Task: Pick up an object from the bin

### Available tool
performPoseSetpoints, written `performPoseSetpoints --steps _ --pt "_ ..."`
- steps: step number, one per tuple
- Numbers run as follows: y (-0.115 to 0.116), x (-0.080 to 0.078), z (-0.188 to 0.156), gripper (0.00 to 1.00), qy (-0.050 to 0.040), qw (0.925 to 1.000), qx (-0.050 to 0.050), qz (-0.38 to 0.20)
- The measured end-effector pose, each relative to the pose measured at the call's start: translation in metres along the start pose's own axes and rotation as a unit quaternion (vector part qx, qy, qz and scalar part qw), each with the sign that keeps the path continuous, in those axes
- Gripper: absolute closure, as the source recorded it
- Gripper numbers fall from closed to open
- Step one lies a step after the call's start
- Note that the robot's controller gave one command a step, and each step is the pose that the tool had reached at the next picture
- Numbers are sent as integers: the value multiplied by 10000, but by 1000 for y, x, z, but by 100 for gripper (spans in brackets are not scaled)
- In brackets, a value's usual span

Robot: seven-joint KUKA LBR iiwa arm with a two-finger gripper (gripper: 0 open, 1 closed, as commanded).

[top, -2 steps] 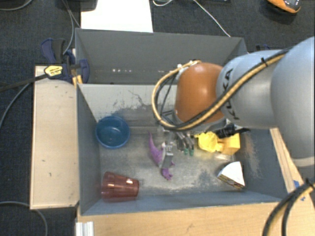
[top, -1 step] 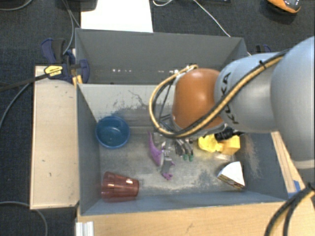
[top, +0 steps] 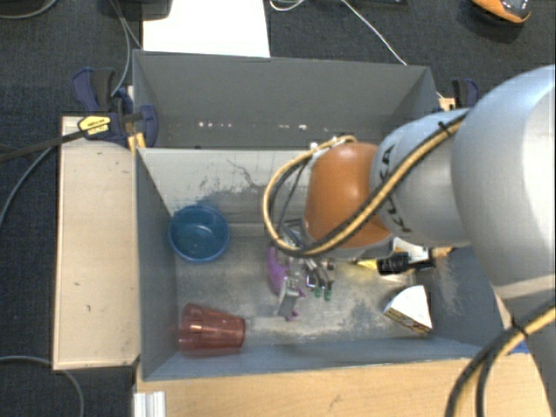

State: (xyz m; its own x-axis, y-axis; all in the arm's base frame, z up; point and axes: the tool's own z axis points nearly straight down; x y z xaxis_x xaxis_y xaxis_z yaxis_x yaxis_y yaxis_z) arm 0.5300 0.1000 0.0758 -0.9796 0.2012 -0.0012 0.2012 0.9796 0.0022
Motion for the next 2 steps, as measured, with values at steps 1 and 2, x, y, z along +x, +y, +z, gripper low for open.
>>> performPoseSetpoints --steps 1,2 --pt "2 2 5 100 -21 9998 -12 186" --pt "2 2 6 100 -21 9998 -12 194"
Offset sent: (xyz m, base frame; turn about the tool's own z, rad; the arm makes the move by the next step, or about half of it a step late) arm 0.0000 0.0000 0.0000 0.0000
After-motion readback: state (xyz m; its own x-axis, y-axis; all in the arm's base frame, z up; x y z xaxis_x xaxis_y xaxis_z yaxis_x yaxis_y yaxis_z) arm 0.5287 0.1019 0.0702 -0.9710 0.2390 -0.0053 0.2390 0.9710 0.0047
